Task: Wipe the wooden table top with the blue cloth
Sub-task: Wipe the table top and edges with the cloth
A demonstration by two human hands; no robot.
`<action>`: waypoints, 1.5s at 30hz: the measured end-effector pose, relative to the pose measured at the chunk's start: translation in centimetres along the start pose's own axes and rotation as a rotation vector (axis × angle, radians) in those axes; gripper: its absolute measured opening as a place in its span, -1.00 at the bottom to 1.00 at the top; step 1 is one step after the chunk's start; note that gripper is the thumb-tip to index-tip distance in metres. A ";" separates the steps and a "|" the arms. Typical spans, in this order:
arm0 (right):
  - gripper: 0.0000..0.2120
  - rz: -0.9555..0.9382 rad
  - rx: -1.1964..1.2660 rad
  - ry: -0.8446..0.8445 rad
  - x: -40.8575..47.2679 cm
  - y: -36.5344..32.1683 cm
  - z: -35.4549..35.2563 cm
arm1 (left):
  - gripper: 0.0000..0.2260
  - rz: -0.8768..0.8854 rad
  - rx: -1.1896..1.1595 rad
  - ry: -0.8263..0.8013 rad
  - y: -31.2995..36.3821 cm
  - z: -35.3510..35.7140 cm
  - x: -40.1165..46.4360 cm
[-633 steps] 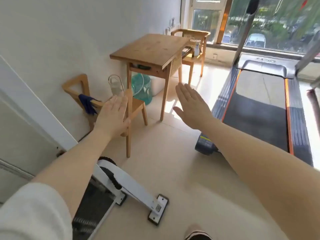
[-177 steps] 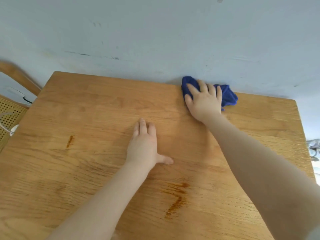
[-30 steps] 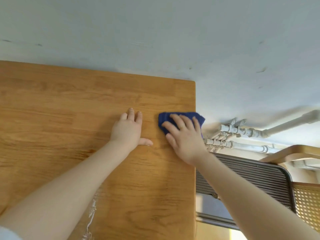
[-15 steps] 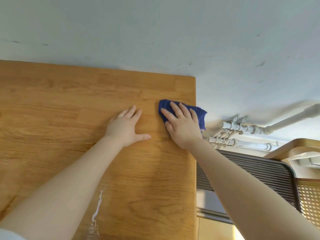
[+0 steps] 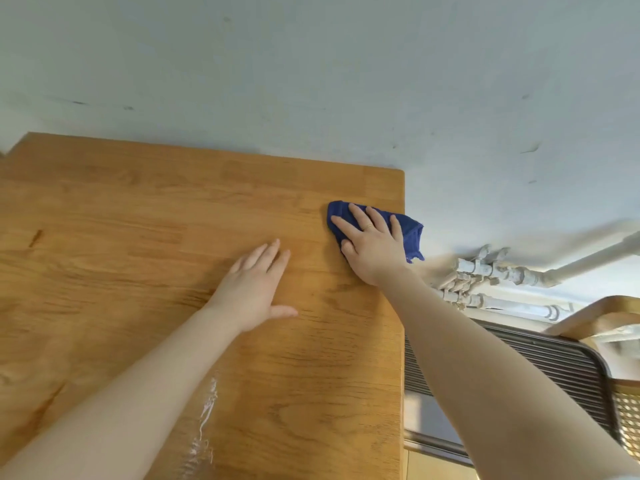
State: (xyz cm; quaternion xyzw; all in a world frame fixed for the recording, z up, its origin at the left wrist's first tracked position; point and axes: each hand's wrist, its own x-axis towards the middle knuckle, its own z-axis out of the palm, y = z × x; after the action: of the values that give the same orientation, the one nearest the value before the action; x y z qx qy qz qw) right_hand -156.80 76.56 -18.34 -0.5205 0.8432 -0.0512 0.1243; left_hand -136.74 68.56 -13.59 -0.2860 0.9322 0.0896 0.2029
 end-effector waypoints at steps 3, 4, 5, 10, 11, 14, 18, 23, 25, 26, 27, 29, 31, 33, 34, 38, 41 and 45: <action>-0.53 -0.025 0.017 -0.007 -2.6 -1.5 0.4 | 0.06 -0.085 0.015 -0.081 0.0 0.3 0.6; -0.52 -0.084 0.015 -0.003 -4.3 -2.3 0.9 | 0.08 -0.099 -0.010 -0.106 -0.1 0.3 0.8; -0.50 -0.152 0.026 -0.002 -6.2 -3.3 1.3 | 0.09 -0.104 -0.033 -0.118 -0.1 0.4 1.0; -0.44 -0.332 0.063 -0.057 -7.7 -4.2 1.8 | 0.11 -0.107 -0.063 -0.077 -0.4 0.3 1.0; -0.43 -0.315 0.050 -0.045 -6.5 -3.7 1.5 | 0.12 -0.109 -0.047 -0.067 -0.4 0.3 1.1; -0.49 -0.131 0.038 0.003 -1.8 -2.4 0.9 | 0.15 -0.123 -0.014 -0.052 -0.5 0.6 1.3; -0.53 0.030 0.039 0.014 1.5 -3.0 0.5 | 0.15 -0.122 -0.049 -0.017 -0.5 0.9 1.5; -0.38 -0.067 0.063 0.000 -6.2 -6.2 1.9 | 0.13 -0.116 -0.081 0.017 -0.6 1.0 0.8; -0.37 -0.106 0.085 -0.033 -9.4 -7.9 2.3 | 0.12 -0.111 -0.103 0.037 -0.8 1.0 0.8; -0.37 -0.110 0.097 -0.051 -10.3 -8.4 2.6 | 0.12 -0.096 -0.114 0.036 -0.9 1.0 0.8; -0.38 -0.105 0.104 -0.064 -10.6 -8.7 2.6 | 0.11 -0.078 -0.128 0.031 -1.0 1.0 0.8; -0.37 -0.081 0.093 -0.059 -9.6 -8.5 2.2 | 0.12 -0.047 -0.172 0.045 -1.3 1.0 0.6; -0.37 -0.019 0.079 -0.031 -7.1 -8.1 2.0 | 0.12 -0.017 -0.210 0.100 -2.2 1.0 0.2; -0.45 0.097 0.089 0.011 -3.9 -8.1 1.8 | 0.07 0.000 -0.207 0.155 -3.8 1.0 -0.6; -0.49 0.152 0.098 0.022 -2.5 -8.3 1.8 | 0.05 -0.006 -0.196 0.162 -4.7 1.0 -1.2; -0.50 0.222 0.118 0.008 -1.3 -9.8 1.7 | 0.06 -0.063 -0.161 0.036 -8.3 0.5 -3.3; -0.48 0.066 0.086 -0.019 -5.4 -12.4 2.7 | 0.12 -0.066 -0.075 -0.042 -10.2 0.4 -4.3; -0.34 -0.085 0.088 -0.090 -9.0 -14.5 3.4 | 0.20 -0.060 0.017 -0.076 -12.0 0.8 -4.6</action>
State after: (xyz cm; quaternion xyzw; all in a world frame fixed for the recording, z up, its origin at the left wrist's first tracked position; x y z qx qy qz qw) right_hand -139.55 78.14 -17.05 -0.5517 0.8108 -0.0701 0.1824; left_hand -126.20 61.25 -12.99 -0.3085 0.9156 0.0864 0.2430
